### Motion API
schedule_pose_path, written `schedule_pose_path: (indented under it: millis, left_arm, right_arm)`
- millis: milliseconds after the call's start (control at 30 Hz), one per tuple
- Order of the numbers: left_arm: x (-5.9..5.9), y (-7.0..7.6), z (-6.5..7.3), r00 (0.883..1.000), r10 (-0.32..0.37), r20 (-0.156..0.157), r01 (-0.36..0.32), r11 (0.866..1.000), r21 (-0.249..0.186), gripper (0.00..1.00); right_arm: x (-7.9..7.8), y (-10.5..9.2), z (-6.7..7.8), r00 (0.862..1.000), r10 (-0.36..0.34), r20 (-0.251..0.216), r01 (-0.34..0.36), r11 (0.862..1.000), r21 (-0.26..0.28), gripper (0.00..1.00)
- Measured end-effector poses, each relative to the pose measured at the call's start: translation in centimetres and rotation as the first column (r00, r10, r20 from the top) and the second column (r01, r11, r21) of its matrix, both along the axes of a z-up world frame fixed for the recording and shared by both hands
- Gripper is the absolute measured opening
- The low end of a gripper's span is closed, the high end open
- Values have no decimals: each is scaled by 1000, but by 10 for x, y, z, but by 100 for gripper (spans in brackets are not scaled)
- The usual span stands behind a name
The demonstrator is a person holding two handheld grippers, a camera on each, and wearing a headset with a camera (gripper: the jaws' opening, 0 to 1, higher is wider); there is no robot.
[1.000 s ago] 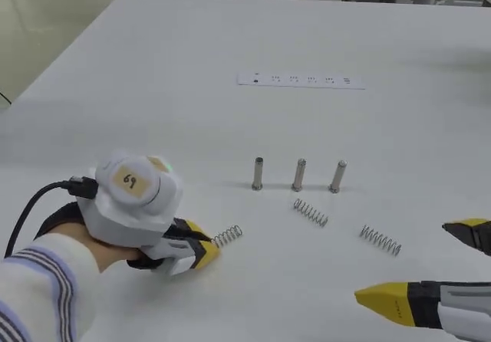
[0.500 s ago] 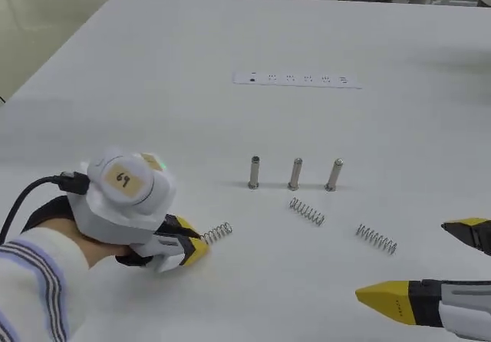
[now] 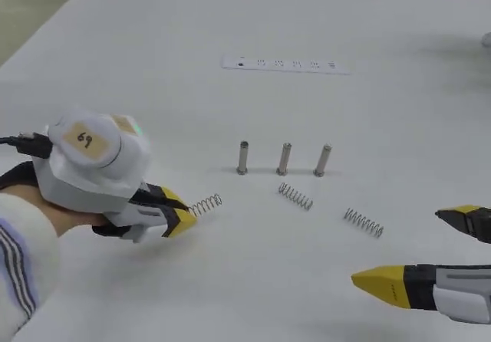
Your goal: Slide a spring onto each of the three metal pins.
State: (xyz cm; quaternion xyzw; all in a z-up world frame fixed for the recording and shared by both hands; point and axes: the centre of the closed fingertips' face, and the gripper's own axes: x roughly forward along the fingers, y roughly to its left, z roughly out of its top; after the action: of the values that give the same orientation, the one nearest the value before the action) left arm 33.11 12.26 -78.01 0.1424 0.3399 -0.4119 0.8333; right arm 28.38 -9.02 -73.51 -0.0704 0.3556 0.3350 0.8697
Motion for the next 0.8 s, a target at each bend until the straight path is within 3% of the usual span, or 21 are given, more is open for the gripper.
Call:
schedule_pose_path:
  millis: [167, 433, 600, 800]
  left_arm:
    - [-2, -1, 6, 1000, 2, -7, -2, 1000, -24, 2]
    - [-8, -7, 7, 999, -45, -15, 45, 999, -7, 2]
    - [-9, -12, 4, 998, -63, -25, 63, 998, -4, 2]
    - [-12, -17, 2, 995, -93, -29, 93, 996, 13, 2]
  right_arm:
    - [1, 2, -1, 1000, 11, -3, -11, 1000, 0, 94]
    - [1, 11, -2, 998, 70, 1, -70, 997, -10, 91]
    - [1, 22, -4, 995, 97, -8, -97, 995, 23, 90]
    - [3, 33, -7, 989, 145, -12, -145, 989, -10, 90]
